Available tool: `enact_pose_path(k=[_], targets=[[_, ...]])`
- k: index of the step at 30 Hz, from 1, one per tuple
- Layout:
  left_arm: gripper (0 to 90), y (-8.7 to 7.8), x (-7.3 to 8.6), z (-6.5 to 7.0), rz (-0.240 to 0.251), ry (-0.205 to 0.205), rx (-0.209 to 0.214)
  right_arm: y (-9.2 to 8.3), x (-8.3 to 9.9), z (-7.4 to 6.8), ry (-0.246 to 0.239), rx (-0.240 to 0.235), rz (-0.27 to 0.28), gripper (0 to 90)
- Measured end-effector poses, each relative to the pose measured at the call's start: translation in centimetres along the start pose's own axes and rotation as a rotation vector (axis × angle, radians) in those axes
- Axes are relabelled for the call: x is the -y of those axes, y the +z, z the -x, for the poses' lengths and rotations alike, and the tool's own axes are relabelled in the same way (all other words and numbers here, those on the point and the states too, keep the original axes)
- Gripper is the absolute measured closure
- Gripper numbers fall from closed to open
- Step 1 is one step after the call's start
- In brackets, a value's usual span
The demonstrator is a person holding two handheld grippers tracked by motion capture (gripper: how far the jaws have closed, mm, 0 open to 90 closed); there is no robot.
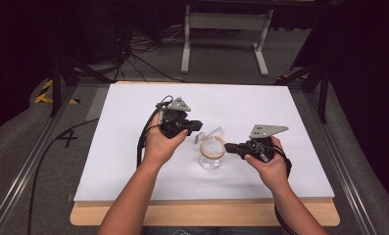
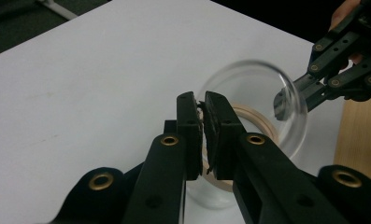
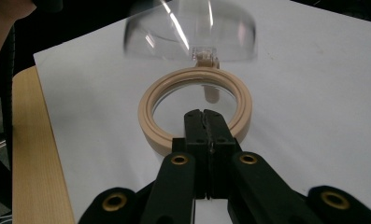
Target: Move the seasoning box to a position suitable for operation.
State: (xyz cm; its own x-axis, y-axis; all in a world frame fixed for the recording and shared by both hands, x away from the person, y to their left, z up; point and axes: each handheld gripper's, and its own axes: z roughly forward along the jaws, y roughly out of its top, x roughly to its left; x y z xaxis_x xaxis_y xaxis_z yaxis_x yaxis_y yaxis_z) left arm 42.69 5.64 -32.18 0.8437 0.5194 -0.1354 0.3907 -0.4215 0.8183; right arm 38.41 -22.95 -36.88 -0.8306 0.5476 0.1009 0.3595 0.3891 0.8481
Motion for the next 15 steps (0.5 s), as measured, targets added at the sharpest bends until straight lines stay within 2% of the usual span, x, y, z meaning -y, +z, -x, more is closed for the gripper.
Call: enact_pose_path(k=[2,3,10,15], targets=[[84.9,-0.15,0.03,-0.11,0.004,0.013,-0.007,0.13,-0.05,-0.11,-0.009,0.000,-0.007,90.0],[84.8,-0.18,0.12,-0.06,0.011,-0.005,-0.006,0.19,-0.06,-0.14,-0.009,-0.007,-0.007,90.0],[84.3,-0.52,0.34,-0.41,0.012,-0.011,-0.018,0.15,-0.17,-0.29,-0.025,-0.011,-0.038,90.0],[84.4,-0.67,0.43,-0.50,0.006,-0.015,-0.021,0.10,-0.27,-0.72,-0.059,-0.016,-0.089,90.0]])
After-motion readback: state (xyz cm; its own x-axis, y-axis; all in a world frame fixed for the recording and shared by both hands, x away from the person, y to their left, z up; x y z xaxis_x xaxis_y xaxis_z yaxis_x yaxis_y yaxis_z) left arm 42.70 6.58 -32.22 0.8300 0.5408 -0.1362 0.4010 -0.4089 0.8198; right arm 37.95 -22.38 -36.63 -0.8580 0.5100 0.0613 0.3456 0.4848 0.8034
